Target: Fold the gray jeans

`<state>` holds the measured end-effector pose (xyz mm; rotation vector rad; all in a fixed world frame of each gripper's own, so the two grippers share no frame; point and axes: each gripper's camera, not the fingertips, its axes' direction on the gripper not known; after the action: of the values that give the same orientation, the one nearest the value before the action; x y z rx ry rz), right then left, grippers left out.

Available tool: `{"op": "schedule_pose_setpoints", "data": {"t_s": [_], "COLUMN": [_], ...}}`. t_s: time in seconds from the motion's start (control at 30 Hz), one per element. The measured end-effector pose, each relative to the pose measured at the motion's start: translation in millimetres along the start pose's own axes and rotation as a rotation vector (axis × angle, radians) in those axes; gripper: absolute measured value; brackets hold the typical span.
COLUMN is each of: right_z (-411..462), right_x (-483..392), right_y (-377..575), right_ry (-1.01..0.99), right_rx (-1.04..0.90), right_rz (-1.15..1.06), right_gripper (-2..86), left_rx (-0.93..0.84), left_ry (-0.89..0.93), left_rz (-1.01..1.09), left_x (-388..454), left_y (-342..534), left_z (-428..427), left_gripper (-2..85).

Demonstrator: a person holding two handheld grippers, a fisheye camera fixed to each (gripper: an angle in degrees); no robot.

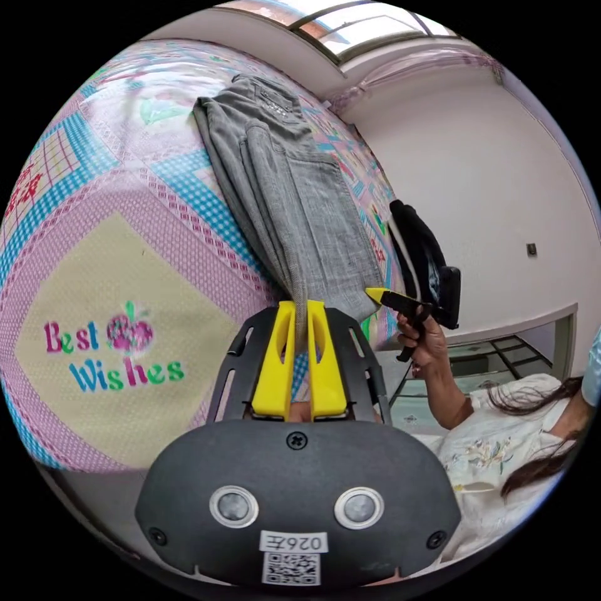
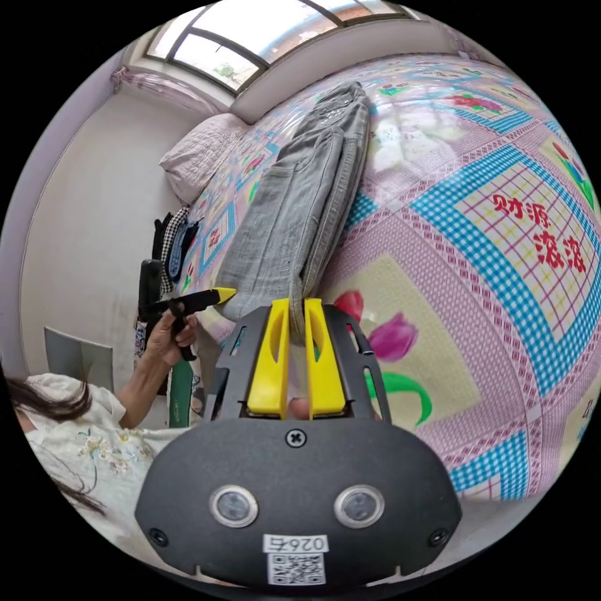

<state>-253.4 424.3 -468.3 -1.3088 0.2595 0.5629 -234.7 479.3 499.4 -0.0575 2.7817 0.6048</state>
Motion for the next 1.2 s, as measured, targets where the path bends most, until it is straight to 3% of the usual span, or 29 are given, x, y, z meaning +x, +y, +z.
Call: {"op": "schedule_pose_setpoints", "data": {"t_s": [0.23,0.27,0.33,0.4,0.5,0.67,0.77,0.8,0.83,0.97,1.07,1.17,1.2], "right_z": [1.1,-11.1,-43.9,-74.0,-87.3,-21.5,50.5,67.9,93.4,29.0,18.3,53.6,68.2], "right_x": [-8.8,-4.2,0.8,0.2,-11.6,-20.2,-9.6,-2.5,17.0,70.9,51.8,27.8,27.1], "right_y": [130.6,142.6,144.9,122.4,44.8,-140.1,-222.5,-233.6,-243.6,-269.1,-304.5,-365.3,-378.6], "right_ry": [-0.064,-0.085,-0.062,-0.022,0.077,0.148,0.169,0.218,0.302,-0.009,0.004,-0.011,0.006], "right_rx": [-0.178,-0.178,-0.083,0.008,0.075,0.113,-0.027,-0.105,-0.266,-0.124,-0.002,0.029,0.002], "right_rz": [0.008,0.024,0.025,-0.035,-0.242,-0.485,-0.556,-0.564,-0.596,-0.442,-0.461,-0.514,-0.523], "right_gripper": [2.6,2.9,3.1,2.9,2.2,0.3,-0.7,-0.8,-0.9,-0.9,-0.9,-1.0,-1.1], "left_rx": [-0.063,-0.023,0.226,0.321,0.273,0.211,-0.070,0.012,-0.003,0.142,0.266,0.158,0.007], "left_ry": [0.216,0.218,0.191,0.146,0.002,-0.239,-0.489,-0.466,-0.385,-0.312,-0.145,-0.115,-0.295], "left_rz": [-0.185,-0.205,-0.258,-0.229,-0.003,0.256,0.242,0.269,0.169,0.022,0.124,0.308,0.335], "left_x": [-25.2,-28.2,-34.7,-33.6,-12.2,19.8,-4.1,-11.9,-28.8,-37.3,-10.8,17.7,17.5], "left_y": [127.4,135.2,149.0,126.1,35.9,-102.6,-144.9,-135.0,-127.8,-105.9,-139.6,-204.9,-228.3], "left_z": [4.8,-4.2,-50.8,-73.3,-70.3,-1.9,65.8,53.2,35.9,-21.3,-37.8,-3.8,22.7], "left_gripper": [4.7,4.6,2.8,0.2,-0.7,-1.0,-1.0,-1.0,-1.0,-1.0,-1.0,-1.0,-1.0]}}
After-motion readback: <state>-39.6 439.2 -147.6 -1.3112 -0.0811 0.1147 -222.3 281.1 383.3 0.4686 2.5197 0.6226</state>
